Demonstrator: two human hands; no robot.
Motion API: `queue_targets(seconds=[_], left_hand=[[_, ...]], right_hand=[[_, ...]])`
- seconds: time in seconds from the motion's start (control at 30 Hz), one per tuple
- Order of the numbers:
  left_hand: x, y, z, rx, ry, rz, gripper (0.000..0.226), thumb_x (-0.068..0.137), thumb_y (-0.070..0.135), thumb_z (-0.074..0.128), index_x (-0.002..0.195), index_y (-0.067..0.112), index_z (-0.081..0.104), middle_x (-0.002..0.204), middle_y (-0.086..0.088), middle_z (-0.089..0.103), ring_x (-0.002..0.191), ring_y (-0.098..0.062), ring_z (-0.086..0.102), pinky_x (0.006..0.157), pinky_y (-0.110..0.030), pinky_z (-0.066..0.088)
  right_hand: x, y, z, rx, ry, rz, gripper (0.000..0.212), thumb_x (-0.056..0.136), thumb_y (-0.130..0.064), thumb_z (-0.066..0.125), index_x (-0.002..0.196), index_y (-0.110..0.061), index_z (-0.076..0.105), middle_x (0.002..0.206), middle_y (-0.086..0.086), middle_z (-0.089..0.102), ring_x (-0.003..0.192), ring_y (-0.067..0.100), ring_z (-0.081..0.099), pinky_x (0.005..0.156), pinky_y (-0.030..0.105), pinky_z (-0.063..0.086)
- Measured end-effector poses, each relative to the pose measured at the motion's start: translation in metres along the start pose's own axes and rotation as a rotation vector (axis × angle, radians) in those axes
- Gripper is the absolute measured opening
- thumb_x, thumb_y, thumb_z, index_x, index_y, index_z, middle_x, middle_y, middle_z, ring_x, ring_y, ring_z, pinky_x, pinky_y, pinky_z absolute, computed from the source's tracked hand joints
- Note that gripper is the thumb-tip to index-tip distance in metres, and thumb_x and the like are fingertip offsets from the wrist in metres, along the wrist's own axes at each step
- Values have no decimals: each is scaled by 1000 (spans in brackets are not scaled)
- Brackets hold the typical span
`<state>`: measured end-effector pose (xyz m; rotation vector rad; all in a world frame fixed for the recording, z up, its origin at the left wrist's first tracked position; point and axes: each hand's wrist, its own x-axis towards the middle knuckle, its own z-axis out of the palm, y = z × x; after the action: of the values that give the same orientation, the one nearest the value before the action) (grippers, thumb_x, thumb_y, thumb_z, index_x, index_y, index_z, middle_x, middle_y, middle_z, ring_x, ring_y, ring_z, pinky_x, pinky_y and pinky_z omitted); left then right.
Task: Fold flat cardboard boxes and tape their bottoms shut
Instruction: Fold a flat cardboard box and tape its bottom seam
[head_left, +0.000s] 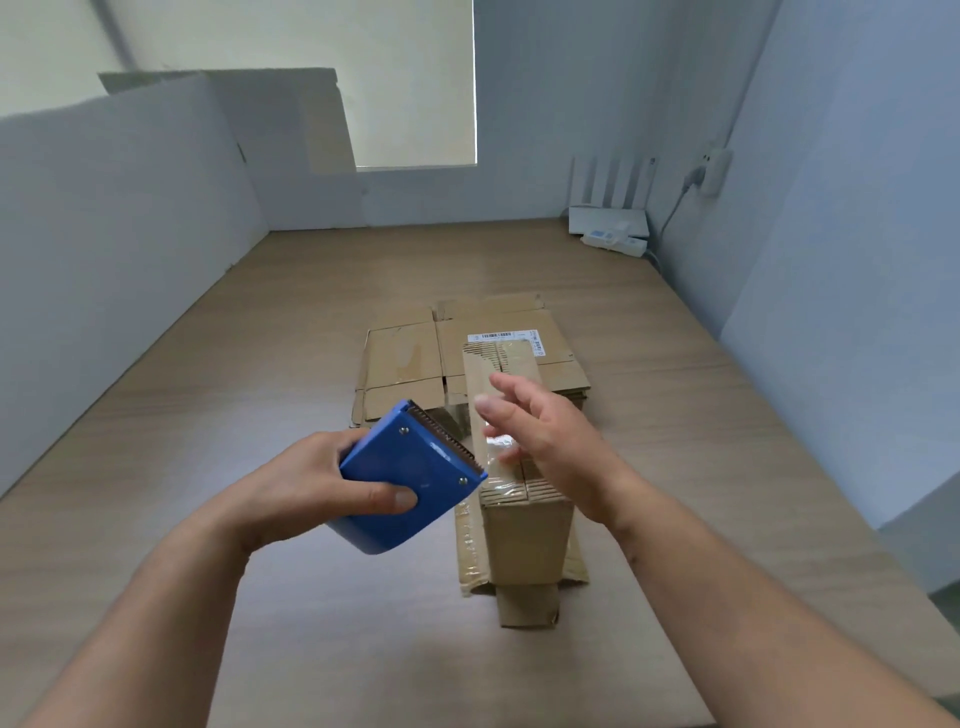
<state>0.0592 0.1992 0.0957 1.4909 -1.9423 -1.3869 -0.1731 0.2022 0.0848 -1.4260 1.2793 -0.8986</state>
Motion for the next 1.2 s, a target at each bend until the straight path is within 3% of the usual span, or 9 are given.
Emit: queue_targets(seconds=[0.07,0.17,0.23,0.33,0.4,0.67,0.87,1.03,1.2], left_hand=[[-2,2,-3,-4,-19,19,61,45,58,74,99,30,68,95,6,73,88,-16,67,75,-27,50],[-5,4,-5,1,-45,35,59,45,58,74,97,31,68,95,6,73,89,-17,68,75,-29,50],[-8,5,-8,19,-59,33,54,46,61,73,92,34,69,92,7,73,85,-15,68,72,-26,48],[-8,9,-7,38,-39,8,50,43,69,69,82,39,71,86,8,73,77,-11,68,65,-21,45],[-6,10,-5,58,-19,-16,59,40,74,67,81,32,70,80,7,72,71,-12,67,63,-22,44],[-20,-1,-38,228,-188,-230,89,30,84,68,86,15,72,83,-2,75,75,-21,72,73,-33,49],[6,4,-24,417,-175,-298,80,42,86,53,82,19,69,73,7,73,66,-11,70,67,-25,47],[27,0,-19,496,-167,-301,85,44,96,52,81,21,70,70,11,72,63,-8,69,64,-23,48],[42,-14,-8,547,-169,-356,83,41,93,55,79,22,70,74,7,71,68,-9,69,62,-24,43]], right_hand=[[2,-4,1,137,-67,43,34,91,-30,59,117,-7,61,91,1,66,77,12,60,66,27,49],[2,-5,3,244,-38,-10,5,88,-12,63,87,-8,65,69,0,64,59,8,53,54,22,41],[1,-5,4,218,27,-69,11,87,-7,63,77,-11,63,65,0,62,55,8,52,51,21,42],[-3,-3,7,175,101,-116,14,86,-7,65,73,-11,62,63,0,62,53,7,52,48,21,43],[-8,3,8,157,160,-102,16,85,-7,66,70,-10,62,61,-1,62,49,4,51,45,21,41],[-48,50,-27,190,443,57,22,84,-8,68,63,-10,61,54,1,60,41,15,42,37,23,36],[-54,67,-26,257,565,127,30,84,-13,68,56,-14,58,52,1,58,38,11,42,36,22,36],[-53,79,-23,246,608,168,28,86,-14,68,60,-12,58,52,-1,57,39,10,42,37,22,37],[-46,89,-9,252,515,268,26,86,-14,67,62,-11,56,49,-3,55,41,10,42,37,22,38]])
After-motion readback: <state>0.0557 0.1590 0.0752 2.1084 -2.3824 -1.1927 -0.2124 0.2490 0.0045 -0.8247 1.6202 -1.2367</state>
